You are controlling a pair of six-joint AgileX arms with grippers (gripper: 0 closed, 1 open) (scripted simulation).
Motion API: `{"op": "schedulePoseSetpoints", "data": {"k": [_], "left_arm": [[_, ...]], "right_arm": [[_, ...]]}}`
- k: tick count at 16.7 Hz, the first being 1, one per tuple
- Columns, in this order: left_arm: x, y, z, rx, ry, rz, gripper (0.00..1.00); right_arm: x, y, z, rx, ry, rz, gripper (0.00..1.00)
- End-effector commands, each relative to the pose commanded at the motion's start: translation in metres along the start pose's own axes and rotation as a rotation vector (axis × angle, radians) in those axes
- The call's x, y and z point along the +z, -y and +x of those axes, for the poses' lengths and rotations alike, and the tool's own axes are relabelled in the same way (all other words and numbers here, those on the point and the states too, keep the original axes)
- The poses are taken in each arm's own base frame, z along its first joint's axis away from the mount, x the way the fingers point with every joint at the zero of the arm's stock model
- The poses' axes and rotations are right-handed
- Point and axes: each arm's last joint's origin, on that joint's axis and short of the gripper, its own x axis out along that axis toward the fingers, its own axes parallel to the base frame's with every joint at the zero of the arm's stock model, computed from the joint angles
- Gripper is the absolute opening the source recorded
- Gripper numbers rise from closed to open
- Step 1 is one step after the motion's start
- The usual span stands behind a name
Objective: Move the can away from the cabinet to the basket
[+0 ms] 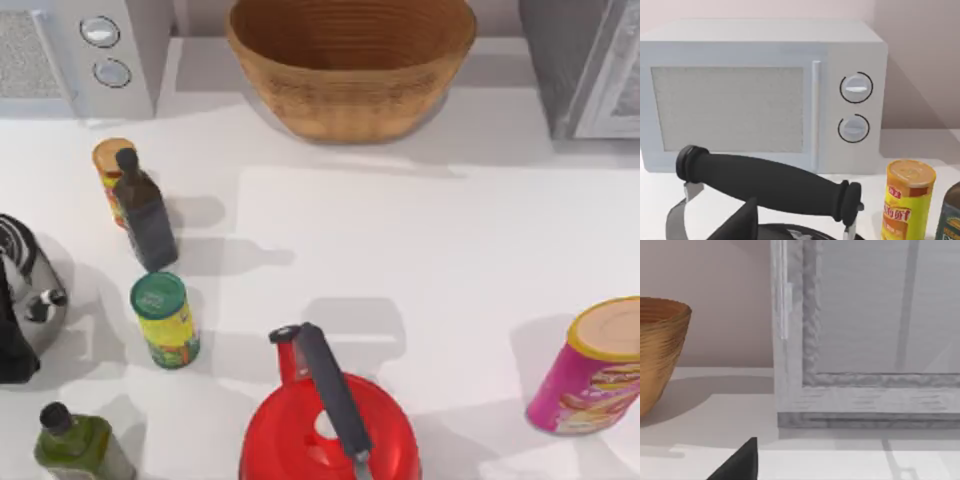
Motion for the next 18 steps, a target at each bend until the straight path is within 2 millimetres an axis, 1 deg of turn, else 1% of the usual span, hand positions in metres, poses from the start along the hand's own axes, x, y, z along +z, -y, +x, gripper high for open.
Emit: {"op": "schedulePoseSetpoints", "data": {"k": [2,4,5,7,9,12,15,18], "left_arm": [[0.0,0.0,0.0,0.0,0.0,0.0,1.0],[0.0,0.0,0.0,0.0,0.0,0.0,1.0],[0.0,0.0,0.0,0.0,0.0,0.0,1.0],[0.0,0.0,0.0,0.0,0.0,0.0,1.0],[0.0,0.0,0.0,0.0,0.0,0.0,1.0],[0.0,0.0,0.0,0.0,0.0,0.0,1.0],[0.0,0.0,0.0,0.0,0.0,0.0,1.0],[0.0,0.0,0.0,0.0,0.0,0.0,1.0]], "right_arm": [[0.0,0.0,0.0,0.0,0.0,0.0,1.0],[0.008,0.0,0.0,-0.001,-0.003,0.0,1.0],[0.016,-0.001,0.0,-0.002,-0.006,0.0,1.0],[0.039,-0.001,0.0,-0.003,-0.011,-0.001,1.0],[0.073,-0.003,0.003,-0.004,-0.01,-0.001,1.0],[0.136,-0.006,0.012,-0.004,0.001,-0.002,1.0],[0.195,-0.011,0.031,-0.004,-0.003,-0.002,1.0],[0.249,-0.018,0.058,-0.003,-0.003,-0.002,1.0]]}}
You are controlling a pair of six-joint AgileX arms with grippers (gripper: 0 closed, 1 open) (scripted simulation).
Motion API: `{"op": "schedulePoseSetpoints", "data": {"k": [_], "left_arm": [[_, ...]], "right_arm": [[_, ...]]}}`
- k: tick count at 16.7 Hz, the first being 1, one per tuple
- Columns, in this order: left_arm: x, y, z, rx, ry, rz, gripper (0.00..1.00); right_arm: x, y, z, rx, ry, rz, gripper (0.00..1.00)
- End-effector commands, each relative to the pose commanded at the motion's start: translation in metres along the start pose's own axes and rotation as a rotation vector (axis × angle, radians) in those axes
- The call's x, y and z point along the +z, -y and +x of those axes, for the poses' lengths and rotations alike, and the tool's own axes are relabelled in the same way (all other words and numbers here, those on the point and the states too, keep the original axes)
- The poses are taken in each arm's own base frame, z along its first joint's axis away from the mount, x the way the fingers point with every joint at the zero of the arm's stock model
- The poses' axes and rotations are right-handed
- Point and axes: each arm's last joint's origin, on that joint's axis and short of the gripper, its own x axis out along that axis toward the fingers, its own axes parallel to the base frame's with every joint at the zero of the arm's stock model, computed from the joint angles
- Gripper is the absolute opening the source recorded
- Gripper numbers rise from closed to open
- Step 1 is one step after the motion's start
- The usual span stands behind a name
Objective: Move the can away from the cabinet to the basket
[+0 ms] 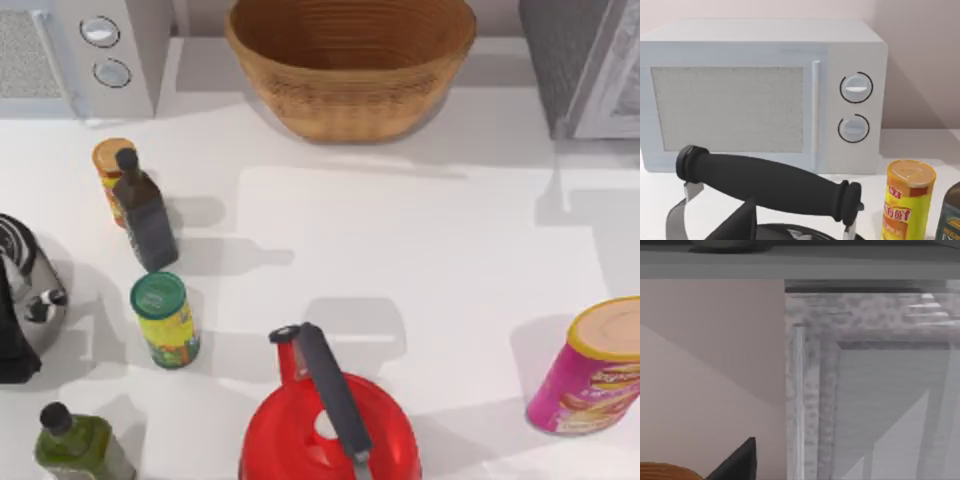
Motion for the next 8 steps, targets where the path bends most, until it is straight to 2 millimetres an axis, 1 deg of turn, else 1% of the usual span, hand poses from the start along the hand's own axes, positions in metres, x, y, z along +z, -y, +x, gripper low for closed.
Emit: {"op": "schedulePoseSetpoints", "data": {"k": [2,4,6,8], "left_arm": [[0.0,0.0,0.0,0.0,0.0,0.0,1.0],[0.0,0.0,0.0,0.0,0.0,0.0,1.0],[0.0,0.0,0.0,0.0,0.0,0.0,1.0],[0.0,0.0,0.0,0.0,0.0,0.0,1.0]], "right_arm": [[0.03,-0.006,0.02,0.001,0.001,0.0,1.0],[0.054,-0.012,0.039,0.001,0.001,0.001,1.0],[0.073,-0.018,0.057,0.002,0.002,0.001,1.0],[0.087,-0.023,0.072,0.002,0.003,0.002,1.0]]}}
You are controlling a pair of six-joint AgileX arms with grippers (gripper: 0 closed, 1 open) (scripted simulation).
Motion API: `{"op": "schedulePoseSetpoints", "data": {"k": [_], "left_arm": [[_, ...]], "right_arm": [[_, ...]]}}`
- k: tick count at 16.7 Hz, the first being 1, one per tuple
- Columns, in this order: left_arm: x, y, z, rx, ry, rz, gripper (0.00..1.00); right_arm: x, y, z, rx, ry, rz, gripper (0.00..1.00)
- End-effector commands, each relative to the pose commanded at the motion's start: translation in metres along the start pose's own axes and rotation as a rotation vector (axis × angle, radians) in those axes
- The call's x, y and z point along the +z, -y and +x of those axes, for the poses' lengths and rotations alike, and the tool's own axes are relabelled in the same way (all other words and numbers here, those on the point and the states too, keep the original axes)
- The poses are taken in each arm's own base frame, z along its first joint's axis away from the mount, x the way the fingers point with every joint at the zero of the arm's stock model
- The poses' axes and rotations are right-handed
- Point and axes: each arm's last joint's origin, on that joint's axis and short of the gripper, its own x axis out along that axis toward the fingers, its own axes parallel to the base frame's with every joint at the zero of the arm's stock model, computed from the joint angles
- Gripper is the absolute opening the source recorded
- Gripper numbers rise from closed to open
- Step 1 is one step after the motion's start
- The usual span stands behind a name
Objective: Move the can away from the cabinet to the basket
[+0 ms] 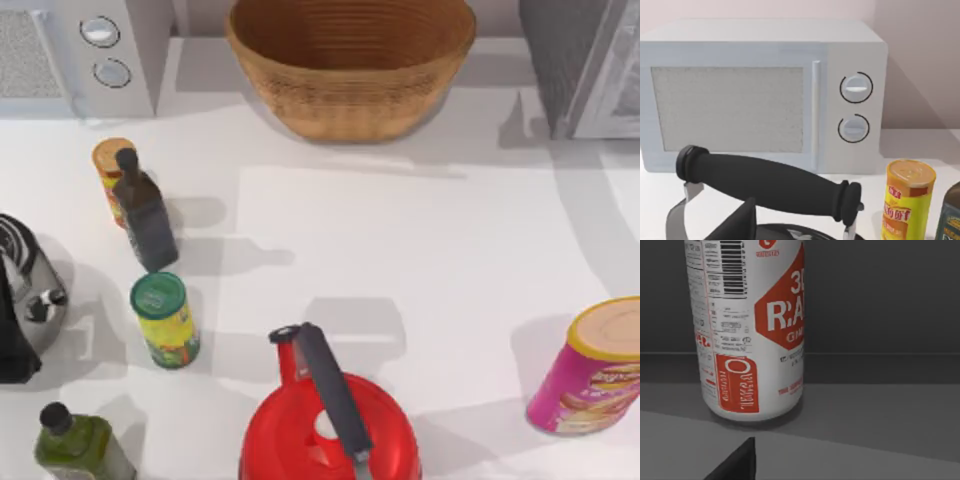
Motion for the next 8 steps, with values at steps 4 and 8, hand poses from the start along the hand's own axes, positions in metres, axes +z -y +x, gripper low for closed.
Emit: {"op": "schedulePoseSetpoints", "data": {"k": [4,8], "left_arm": [[0.0,0.0,0.0,0.0,0.0,0.0,1.0],[0.0,0.0,0.0,0.0,0.0,0.0,1.0]], "right_arm": [[0.014,-0.007,0.019,0.001,0.001,0.001,1.0],[0.015,-0.008,0.02,0.001,0.0,0.001,1.0]]}}
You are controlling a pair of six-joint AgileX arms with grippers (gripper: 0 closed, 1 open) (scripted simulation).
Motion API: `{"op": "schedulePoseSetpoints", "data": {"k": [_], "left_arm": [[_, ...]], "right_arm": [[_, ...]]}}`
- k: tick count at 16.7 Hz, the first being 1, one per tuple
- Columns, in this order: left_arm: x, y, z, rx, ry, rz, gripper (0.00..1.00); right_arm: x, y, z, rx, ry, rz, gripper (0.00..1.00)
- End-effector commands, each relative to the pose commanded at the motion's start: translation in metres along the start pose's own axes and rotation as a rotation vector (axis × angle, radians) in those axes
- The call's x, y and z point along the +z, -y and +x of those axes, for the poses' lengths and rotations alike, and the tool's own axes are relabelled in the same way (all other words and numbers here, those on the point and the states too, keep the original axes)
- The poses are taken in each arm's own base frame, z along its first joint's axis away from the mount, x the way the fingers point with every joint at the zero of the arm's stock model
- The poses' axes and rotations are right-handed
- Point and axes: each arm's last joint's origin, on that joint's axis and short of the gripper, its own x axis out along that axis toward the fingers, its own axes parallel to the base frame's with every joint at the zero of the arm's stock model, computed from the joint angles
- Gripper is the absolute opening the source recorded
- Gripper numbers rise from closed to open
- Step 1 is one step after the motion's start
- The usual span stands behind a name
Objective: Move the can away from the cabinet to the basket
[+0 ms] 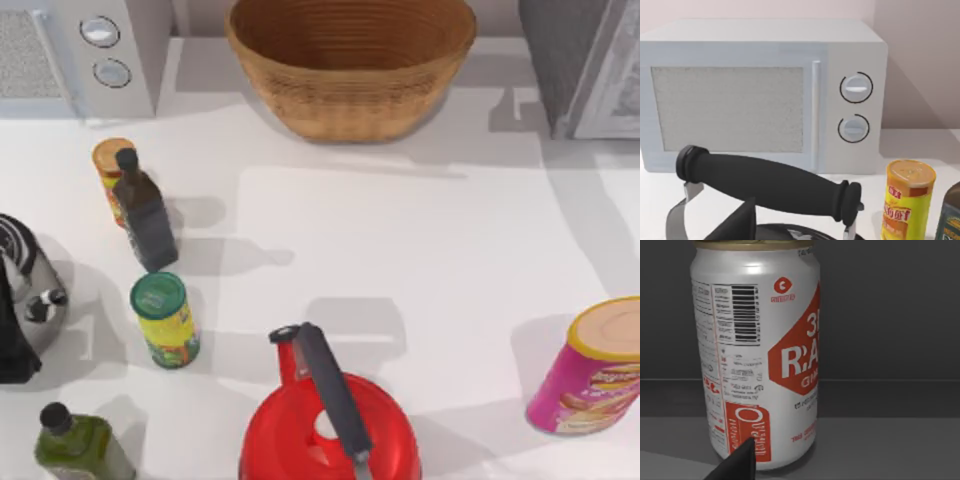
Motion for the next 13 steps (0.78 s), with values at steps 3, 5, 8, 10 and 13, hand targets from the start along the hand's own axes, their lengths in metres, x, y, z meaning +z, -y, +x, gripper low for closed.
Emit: {"op": "schedulePoseSetpoints", "data": {"k": [3,5,8,10,13], "left_arm": [[0.0,0.0,0.0,0.0,0.0,0.0,1.0],[0.0,0.0,0.0,0.0,0.0,0.0,1.0],[0.0,0.0,0.0,0.0,0.0,0.0,1.0],[0.0,0.0,0.0,0.0,0.0,0.0,1.0],[0.0,0.0,0.0,0.0,0.0,0.0,1.0]], "right_arm": [[0.0,0.001,0.0,-0.004,0.003,0.0,1.0],[0.001,-0.008,0.01,-0.009,0.007,0.0,1.0],[-0.001,-0.033,0.034,-0.01,0.005,-0.001,1.0],[-0.003,-0.048,0.045,-0.009,0.007,0.0,1.0],[-0.003,-0.052,0.048,-0.009,0.009,0.001,1.0]]}}
